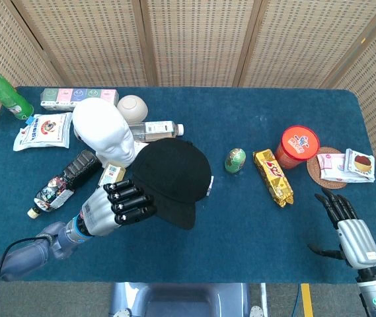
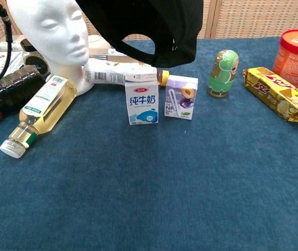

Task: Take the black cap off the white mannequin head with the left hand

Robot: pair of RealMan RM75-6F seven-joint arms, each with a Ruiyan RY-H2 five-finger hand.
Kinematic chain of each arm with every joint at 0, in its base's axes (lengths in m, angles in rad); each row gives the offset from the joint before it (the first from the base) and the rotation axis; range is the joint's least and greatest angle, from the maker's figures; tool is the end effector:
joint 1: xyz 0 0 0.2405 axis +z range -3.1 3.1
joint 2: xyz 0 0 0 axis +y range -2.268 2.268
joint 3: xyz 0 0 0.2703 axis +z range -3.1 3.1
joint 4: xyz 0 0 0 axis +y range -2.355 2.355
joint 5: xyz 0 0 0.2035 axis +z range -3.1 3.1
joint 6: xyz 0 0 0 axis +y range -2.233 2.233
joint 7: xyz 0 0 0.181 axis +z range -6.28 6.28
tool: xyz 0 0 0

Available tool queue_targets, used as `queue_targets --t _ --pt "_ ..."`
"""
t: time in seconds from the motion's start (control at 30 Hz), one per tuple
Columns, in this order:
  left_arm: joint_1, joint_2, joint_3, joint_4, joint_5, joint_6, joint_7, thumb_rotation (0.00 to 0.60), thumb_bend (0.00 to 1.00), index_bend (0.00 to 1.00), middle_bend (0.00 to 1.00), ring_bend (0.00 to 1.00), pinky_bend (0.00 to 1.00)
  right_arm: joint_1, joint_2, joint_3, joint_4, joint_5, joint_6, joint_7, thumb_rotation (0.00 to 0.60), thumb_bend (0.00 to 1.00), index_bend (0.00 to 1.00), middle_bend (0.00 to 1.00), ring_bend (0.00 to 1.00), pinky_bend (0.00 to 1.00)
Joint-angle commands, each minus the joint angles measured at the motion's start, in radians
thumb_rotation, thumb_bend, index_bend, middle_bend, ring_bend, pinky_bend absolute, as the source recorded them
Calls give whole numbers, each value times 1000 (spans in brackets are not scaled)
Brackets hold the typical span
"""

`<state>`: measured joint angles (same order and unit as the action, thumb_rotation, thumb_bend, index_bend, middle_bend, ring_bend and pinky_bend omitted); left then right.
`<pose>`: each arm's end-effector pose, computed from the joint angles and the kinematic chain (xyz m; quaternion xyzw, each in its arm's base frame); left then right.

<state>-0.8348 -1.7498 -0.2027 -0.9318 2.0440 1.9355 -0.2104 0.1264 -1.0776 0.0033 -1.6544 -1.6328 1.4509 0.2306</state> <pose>-0.0448 0.3164 0.0667 -0.5925 0.0406 -0.7813 0.1922 -0.2920 -0.2186 0.1580 0.6095 -0.4406 0.4553 0.4764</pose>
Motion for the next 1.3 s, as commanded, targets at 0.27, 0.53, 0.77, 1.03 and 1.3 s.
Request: queue_targets --t 0.27,0.53,0.77,1.03,1.3 --pt "-79 -129 -20 209 -108 -69 -30 600 432 742 729 601 740 5 -3 -7 -3 -2 -11 -5 600 0 0 0 0 0" --pt "-98 -185 24 298 -133 -99 -28 600 414 743 729 600 731 10 -2 -7 -2 4 -21 3 600 0 0 0 0 0" --pt "-75 -175 70 313 -140 -70 -30 600 387 743 709 595 708 12 -3 -9 -1 5 -24 6 600 0 0 0 0 0" --pt "-18 -120 140 234 -126 -31 -24 600 259 699 587 511 674 10 -2 -11 -6 -6 -11 8 600 0 0 0 0 0" --pt "47 -12 188 27 -154 -107 52 600 124 436 302 286 514 7 -1 -17 -10 -17 -3 8 600 0 0 0 0 0"
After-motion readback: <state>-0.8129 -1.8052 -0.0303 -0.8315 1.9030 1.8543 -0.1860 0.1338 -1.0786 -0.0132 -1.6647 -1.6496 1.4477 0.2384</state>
